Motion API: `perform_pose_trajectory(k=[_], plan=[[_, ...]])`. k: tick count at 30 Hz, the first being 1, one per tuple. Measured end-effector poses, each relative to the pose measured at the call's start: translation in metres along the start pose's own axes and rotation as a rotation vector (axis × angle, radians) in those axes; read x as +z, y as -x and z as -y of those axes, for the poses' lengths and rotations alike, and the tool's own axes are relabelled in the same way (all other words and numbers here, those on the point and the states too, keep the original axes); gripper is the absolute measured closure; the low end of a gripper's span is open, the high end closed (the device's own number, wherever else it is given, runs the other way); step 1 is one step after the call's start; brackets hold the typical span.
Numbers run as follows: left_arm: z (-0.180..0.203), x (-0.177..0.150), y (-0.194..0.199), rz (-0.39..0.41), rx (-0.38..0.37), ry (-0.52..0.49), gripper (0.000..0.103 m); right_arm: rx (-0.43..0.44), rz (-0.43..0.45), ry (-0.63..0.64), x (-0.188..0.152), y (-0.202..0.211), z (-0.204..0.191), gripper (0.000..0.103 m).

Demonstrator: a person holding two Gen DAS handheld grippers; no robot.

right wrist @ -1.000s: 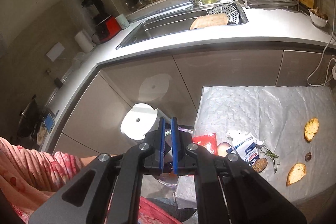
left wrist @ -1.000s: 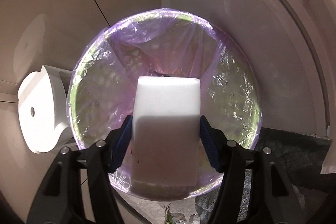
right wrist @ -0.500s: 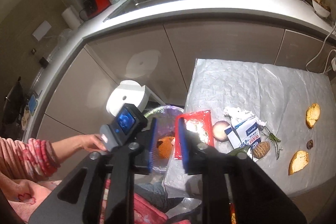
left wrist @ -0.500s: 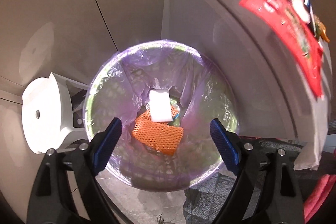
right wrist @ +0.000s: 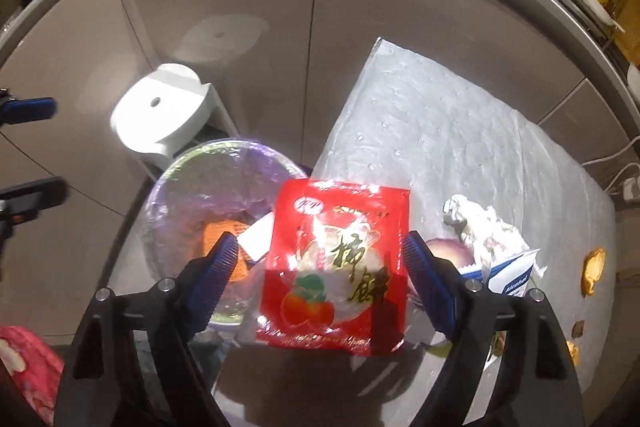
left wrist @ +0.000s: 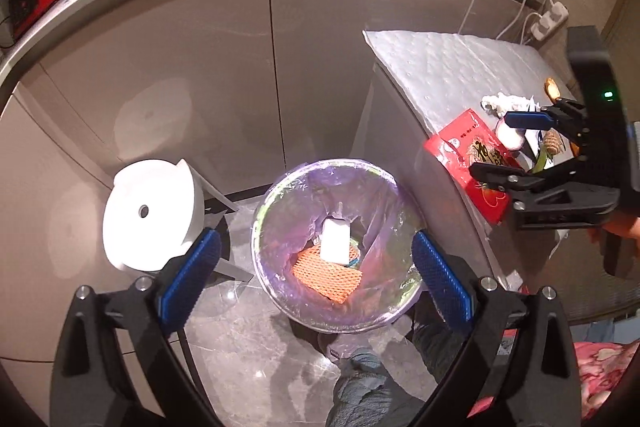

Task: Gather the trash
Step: 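Carry the red snack bag over the bin and open the right tool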

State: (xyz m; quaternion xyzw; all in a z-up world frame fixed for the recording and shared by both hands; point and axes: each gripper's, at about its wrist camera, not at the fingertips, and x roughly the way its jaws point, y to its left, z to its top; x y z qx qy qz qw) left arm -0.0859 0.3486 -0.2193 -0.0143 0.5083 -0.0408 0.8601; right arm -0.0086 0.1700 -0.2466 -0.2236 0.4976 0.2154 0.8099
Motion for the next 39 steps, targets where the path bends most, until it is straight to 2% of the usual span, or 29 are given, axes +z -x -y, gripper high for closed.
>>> perform_pose_trajectory(k=[7,9,10,12,13,14,18,19,30,35,39], plan=[[-0.009,-0.008,0.019,0.038,0.009,0.050,0.011,0.038,-0.047,-0.038,0.006,-0.031,0.017,0.019],[-0.011,-0.009,0.022,0.039,0.013,0.064,0.011,0.057,-0.057,-0.032,0.008,-0.034,0.018,0.030],[-0.012,-0.010,0.023,0.040,0.012,0.071,0.011,0.073,-0.066,-0.026,0.008,-0.034,0.016,0.040],[-0.014,-0.011,0.025,0.044,0.011,0.083,0.011,0.078,-0.068,0.003,0.009,-0.035,0.014,0.049],[-0.015,-0.011,0.026,0.045,0.015,0.086,0.011,0.085,-0.065,0.018,0.009,-0.034,0.013,0.058],[-0.016,-0.011,0.027,0.046,0.017,0.088,0.011,0.089,-0.062,0.031,0.009,-0.033,0.011,0.061],[-0.020,-0.012,0.028,0.046,0.022,0.102,0.011,0.121,-0.055,0.043,0.012,-0.030,0.012,0.086],[-0.021,-0.012,0.028,0.045,0.022,0.105,0.011,0.133,-0.053,0.040,0.013,-0.029,0.013,0.088],[-0.023,-0.008,0.040,0.063,0.018,0.127,0.011,0.288,0.007,-0.081,0.019,-0.003,0.037,0.095],[-0.024,-0.006,0.052,0.089,0.024,0.136,0.011,0.376,0.087,-0.083,0.030,0.036,0.024,0.095],[-0.027,-0.005,0.061,0.102,0.027,0.152,0.011,0.467,0.116,-0.068,0.041,0.049,-0.006,0.095]])
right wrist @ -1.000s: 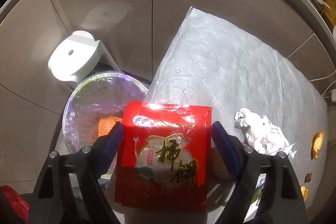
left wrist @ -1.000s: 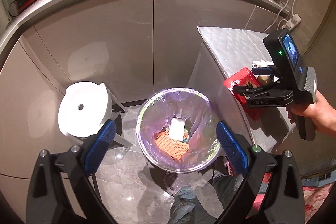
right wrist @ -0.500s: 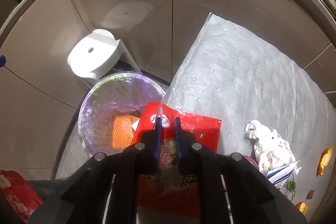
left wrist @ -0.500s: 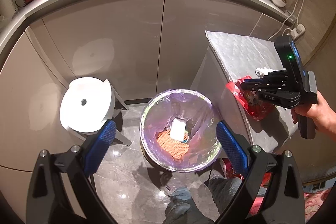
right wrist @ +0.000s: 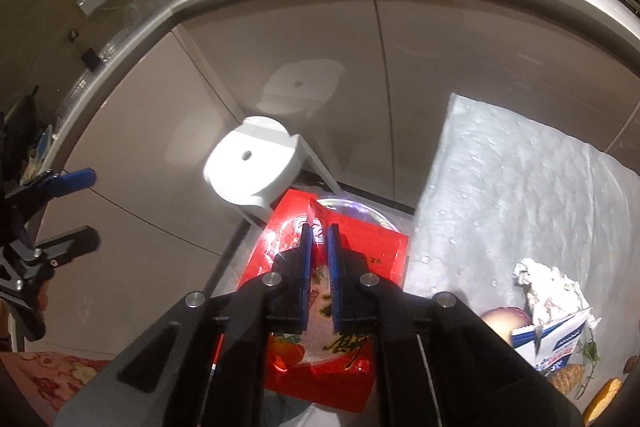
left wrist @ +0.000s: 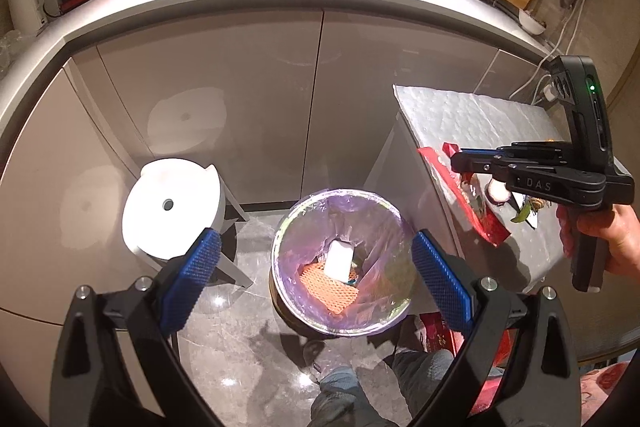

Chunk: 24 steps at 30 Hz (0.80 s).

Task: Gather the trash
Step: 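Carry the red snack bag over the bin and open the right tool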

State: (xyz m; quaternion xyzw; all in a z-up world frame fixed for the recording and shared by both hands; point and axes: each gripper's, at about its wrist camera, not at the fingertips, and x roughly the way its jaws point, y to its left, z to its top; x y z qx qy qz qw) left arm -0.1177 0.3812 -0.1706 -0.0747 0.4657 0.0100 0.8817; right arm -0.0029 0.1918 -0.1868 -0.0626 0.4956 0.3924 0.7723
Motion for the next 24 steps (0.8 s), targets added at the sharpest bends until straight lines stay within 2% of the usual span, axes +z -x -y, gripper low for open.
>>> perform_pose_trajectory(k=[3,7,13,17,18,19,22,24], plan=[[-0.002,0.002,0.003,0.002,0.002,0.011,0.011,0.036,-0.037,0.017,-0.001,-0.028,-0.018,0.095],[-0.004,0.003,0.003,-0.014,0.024,0.019,0.011,0.049,-0.140,0.006,-0.011,-0.091,-0.023,0.095],[-0.008,0.003,0.004,-0.039,0.052,0.035,0.011,0.017,-0.265,-0.026,-0.021,-0.162,-0.016,0.095],[-0.008,0.000,0.003,-0.052,0.068,0.039,0.011,-0.012,-0.314,-0.032,-0.025,-0.185,-0.013,0.093],[-0.008,-0.001,0.004,-0.054,0.070,0.038,0.011,-0.022,-0.321,-0.035,-0.025,-0.189,-0.013,0.090],[-0.007,-0.001,0.004,-0.054,0.070,0.035,0.011,-0.037,-0.326,-0.039,-0.025,-0.191,-0.012,0.083],[-0.004,-0.001,0.006,-0.049,0.075,0.024,0.011,-0.029,-0.331,-0.051,-0.025,-0.188,-0.010,0.053],[-0.003,-0.001,0.007,-0.047,0.078,0.020,0.011,-0.027,-0.319,-0.031,-0.022,-0.181,-0.012,0.049]])
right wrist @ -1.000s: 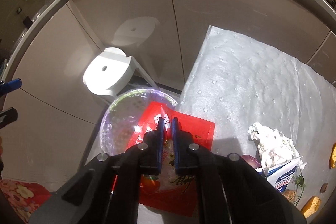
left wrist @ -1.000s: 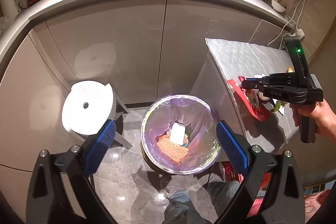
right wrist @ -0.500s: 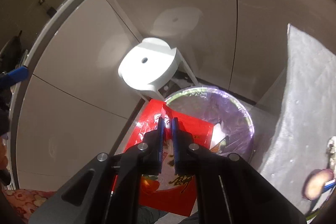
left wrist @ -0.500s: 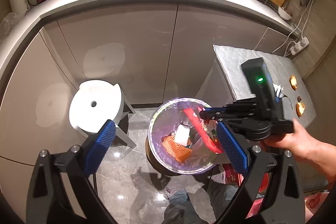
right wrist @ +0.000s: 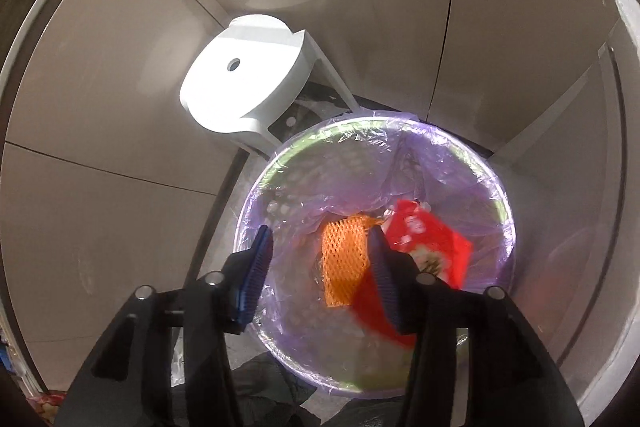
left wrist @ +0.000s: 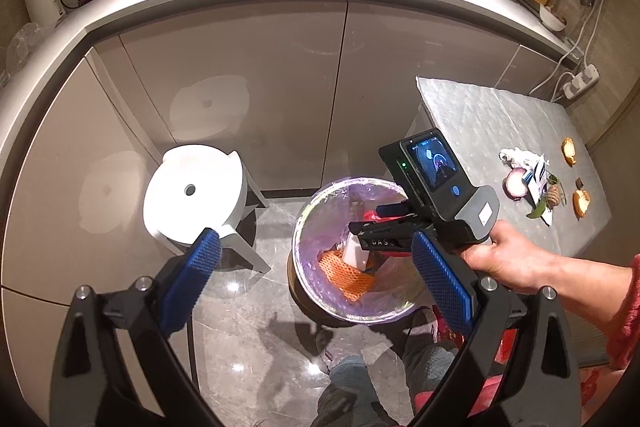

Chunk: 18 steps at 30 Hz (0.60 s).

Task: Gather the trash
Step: 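Carry the red snack bag over the bin and open the right tool, then move both tools back over the mat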

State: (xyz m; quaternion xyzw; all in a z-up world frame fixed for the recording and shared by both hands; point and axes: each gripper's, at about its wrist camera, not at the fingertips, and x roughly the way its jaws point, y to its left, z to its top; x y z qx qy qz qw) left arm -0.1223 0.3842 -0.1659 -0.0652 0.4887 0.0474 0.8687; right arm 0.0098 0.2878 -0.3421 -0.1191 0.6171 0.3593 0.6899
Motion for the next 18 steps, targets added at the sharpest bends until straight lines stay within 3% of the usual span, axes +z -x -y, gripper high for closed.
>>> perform_pose_trajectory(k=[2,6,10,14,18], plan=[[0.001,0.001,0.001,0.002,-0.006,-0.001,0.011,0.002,0.024,0.009,0.001,0.011,0.000,0.042],[0.009,0.005,0.005,0.015,-0.010,-0.018,0.011,0.015,0.097,0.002,0.004,0.052,0.005,0.041],[0.023,0.015,0.010,0.030,-0.032,-0.053,0.011,-0.004,0.245,-0.020,-0.007,0.132,0.019,0.024],[0.053,0.027,0.012,0.051,-0.084,-0.107,0.008,-0.061,0.400,-0.089,-0.042,0.223,0.051,0.010],[0.101,0.039,0.007,0.054,-0.155,-0.188,0.008,-0.143,0.492,-0.202,-0.089,0.292,0.095,0.004]])
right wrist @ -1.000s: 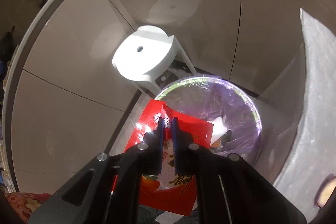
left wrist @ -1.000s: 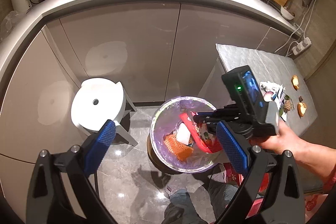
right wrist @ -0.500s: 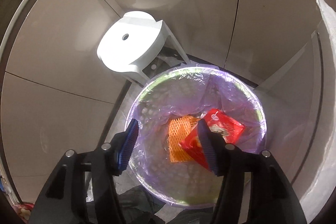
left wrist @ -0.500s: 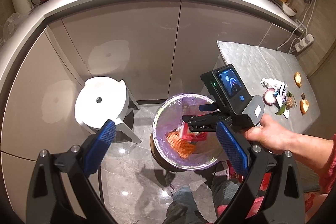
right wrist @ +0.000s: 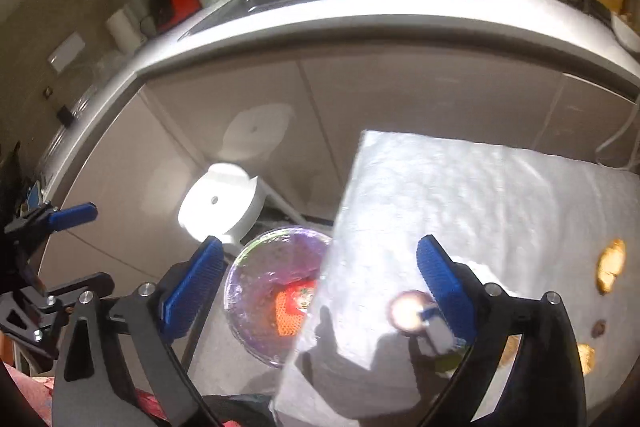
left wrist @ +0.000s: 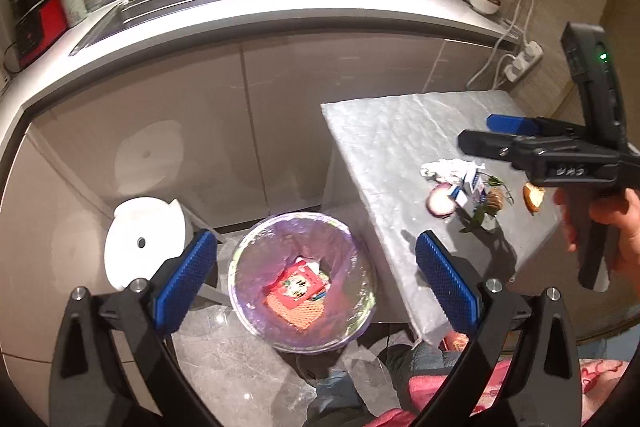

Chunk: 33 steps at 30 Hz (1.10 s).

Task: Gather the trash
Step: 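Move both tools back over the mat, then grasp the orange peel with the right tool while the left tool grasps a bread slice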

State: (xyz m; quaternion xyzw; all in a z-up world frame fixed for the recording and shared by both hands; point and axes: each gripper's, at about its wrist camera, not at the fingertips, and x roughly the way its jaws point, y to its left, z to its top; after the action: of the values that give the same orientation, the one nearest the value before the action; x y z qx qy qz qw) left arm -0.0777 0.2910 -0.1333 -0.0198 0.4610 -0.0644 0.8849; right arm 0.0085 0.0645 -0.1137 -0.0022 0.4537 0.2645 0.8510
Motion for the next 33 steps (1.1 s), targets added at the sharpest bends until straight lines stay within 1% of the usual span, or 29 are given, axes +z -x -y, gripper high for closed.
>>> perform_pose_trajectory(k=[2,5,9,12,15,19,23,27,29,33], plan=[[0.024,0.009,-0.009,-0.007,-0.037,-0.037,0.008,-0.060,0.031,-0.052,-0.005,0.031,0.033,0.003],[0.062,0.023,-0.024,-0.021,-0.088,-0.080,0.008,-0.151,0.071,-0.109,-0.019,0.063,0.080,0.003],[0.108,0.037,-0.042,-0.031,-0.131,-0.119,0.008,-0.256,0.083,-0.168,-0.046,0.084,0.138,0.003],[0.138,0.041,-0.055,-0.041,-0.135,-0.144,0.008,-0.288,0.076,-0.202,-0.064,0.093,0.177,0.003],[0.161,0.042,-0.068,-0.072,-0.122,-0.160,0.008,-0.308,0.055,-0.219,-0.079,0.092,0.208,0.003],[0.180,0.044,-0.075,-0.089,-0.104,-0.166,0.008,-0.296,0.022,-0.232,-0.087,0.072,0.247,0.003],[0.195,0.048,-0.076,-0.095,-0.072,-0.153,0.008,-0.266,-0.012,-0.213,-0.077,0.031,0.281,0.003],[0.212,0.051,-0.078,-0.106,-0.049,-0.145,0.008,-0.242,-0.064,-0.141,-0.060,-0.015,0.304,0.005],[0.220,0.050,-0.080,-0.120,-0.037,-0.140,0.008,-0.230,-0.089,-0.107,-0.053,-0.033,0.312,0.009],[0.233,0.047,-0.082,-0.141,-0.022,-0.126,0.008,-0.205,-0.129,-0.050,-0.045,-0.057,0.320,0.010]])
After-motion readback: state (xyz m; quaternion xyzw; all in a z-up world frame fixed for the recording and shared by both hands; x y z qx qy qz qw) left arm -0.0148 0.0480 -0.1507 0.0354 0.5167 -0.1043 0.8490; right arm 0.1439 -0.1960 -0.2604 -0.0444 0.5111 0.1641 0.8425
